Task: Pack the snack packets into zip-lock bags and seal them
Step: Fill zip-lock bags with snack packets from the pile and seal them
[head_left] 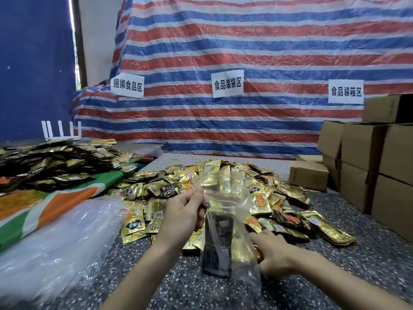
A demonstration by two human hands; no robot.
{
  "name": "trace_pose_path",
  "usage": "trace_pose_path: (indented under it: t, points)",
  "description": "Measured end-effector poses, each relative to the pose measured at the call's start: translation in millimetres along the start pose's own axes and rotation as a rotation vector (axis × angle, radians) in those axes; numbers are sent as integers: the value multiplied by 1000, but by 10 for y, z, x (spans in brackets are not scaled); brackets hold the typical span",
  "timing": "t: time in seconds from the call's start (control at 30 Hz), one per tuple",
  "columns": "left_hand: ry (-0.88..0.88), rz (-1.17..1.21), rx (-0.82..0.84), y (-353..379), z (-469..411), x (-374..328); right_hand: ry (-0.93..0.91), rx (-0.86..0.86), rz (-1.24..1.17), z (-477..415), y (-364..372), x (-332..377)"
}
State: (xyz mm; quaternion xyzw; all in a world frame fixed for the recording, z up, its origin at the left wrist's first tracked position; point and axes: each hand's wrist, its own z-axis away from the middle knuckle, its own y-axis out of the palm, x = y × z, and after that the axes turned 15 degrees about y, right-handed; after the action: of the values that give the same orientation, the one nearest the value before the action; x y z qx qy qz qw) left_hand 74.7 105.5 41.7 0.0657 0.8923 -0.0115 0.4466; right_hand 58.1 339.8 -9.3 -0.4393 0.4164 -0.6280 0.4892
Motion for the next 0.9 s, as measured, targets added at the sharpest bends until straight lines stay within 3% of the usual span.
trace_pose_path:
  t: [0.23, 0.53, 0.77, 0.9]
  points:
    - [-4, 5, -7, -14, -2, 3, -33, 63, -42, -3, -194, -103]
    - [-31, 18, -24, 5, 17, 6, -229, -14, -835, 197, -710, -525]
    - [-26, 6, 19, 50, 26, 16, -341, -28, -1142, 327, -918, -367]
    - [-27, 11, 65, 78, 12, -7, -441, -154, -1416, 347, -1122, -180]
